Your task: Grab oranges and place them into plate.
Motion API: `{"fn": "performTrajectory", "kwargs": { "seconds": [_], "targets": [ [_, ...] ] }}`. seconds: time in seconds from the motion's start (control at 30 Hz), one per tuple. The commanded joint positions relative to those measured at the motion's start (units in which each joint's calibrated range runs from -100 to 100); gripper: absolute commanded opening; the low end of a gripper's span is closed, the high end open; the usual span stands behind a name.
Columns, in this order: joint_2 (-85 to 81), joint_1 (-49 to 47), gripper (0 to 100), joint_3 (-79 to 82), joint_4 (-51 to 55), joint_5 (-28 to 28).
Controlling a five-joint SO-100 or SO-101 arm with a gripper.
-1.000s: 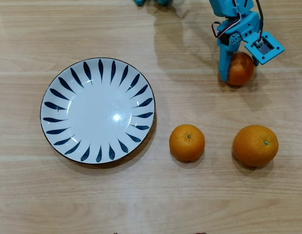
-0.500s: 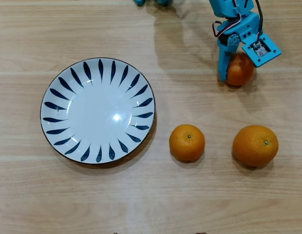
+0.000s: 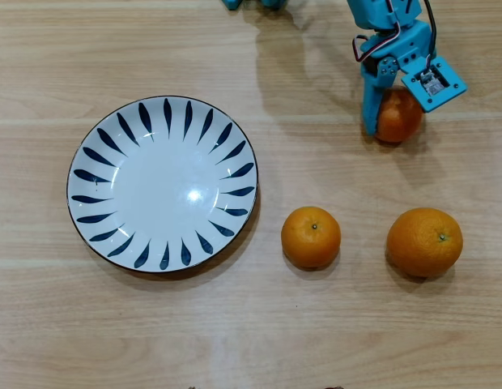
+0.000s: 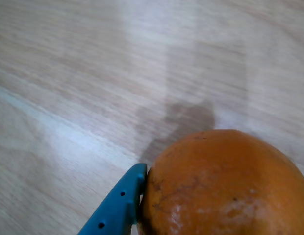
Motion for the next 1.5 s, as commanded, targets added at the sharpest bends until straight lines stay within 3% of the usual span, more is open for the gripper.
{"fn": "performTrajectory", "kwargs": {
  "seconds": [0.0, 0.23, 0.77, 1.03, 1.47],
  "targets": [
    [1.40, -1.92, 32, 1.08, -2.29, -0.51],
    [0.97, -1.03, 32, 1.17, -2.64, 0.43],
    [-24.05, 15.74, 32, -2.36, -1.69, 16.64],
    [-29.54, 30.58, 32, -1.64, -1.69, 24.11],
    [-28.44, 63.33, 31, 7.05, -2.38, 24.48]
  ]
}}
